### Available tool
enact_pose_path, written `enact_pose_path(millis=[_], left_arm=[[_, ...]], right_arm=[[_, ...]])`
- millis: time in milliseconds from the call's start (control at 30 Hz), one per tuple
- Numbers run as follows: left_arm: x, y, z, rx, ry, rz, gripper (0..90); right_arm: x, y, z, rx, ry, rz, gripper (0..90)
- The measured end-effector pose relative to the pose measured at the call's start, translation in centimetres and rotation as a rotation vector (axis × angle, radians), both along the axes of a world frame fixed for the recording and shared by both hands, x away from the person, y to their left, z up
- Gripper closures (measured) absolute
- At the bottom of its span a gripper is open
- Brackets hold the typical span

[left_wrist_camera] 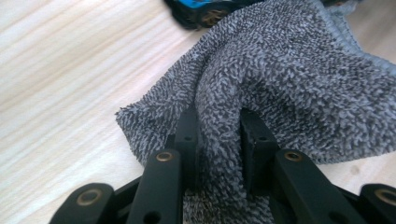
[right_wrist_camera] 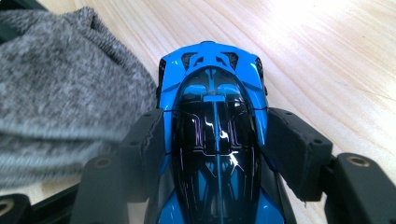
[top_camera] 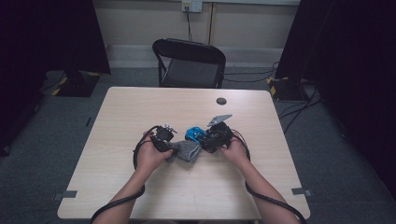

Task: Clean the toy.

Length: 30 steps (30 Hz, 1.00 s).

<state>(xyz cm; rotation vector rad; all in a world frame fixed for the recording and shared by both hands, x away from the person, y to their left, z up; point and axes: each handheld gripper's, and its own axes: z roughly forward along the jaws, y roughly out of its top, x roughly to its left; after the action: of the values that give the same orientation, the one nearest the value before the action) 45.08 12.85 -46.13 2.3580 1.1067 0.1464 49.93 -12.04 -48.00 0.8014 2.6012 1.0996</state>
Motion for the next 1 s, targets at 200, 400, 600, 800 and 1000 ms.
enact_pose_path(millis=[200, 400, 600, 800, 1000], left_arm=[[0.5, 0.8, -0.1, -0.007, -0.004, 0.035, 72.1], [0.7, 1.1, 0.0, -0.003, -0.009, 0.052, 72.2], [1.0, 1.5, 0.0, 0.001, -0.013, 0.068, 72.3], [1.2, 2.0, 0.0, 0.001, -0.013, 0.084, 72.4], [1.4, 2.6, 0.0, -0.006, -0.01, 0.105, 72.5]], right_arm=[[0.0, 0.0, 0.0, 0.002, 0.001, 0.001, 38.1], [0.0, 0.0, 0.0, 0.001, 0.001, 0.003, 38.1], [0.0, 0.0, 0.0, 0.002, 0.0, 0.002, 38.1], [0.0, -0.1, 0.0, 0.003, -0.004, 0.001, 38.2], [0.0, -0.1, 0.0, 0.002, -0.003, 0.002, 38.2]])
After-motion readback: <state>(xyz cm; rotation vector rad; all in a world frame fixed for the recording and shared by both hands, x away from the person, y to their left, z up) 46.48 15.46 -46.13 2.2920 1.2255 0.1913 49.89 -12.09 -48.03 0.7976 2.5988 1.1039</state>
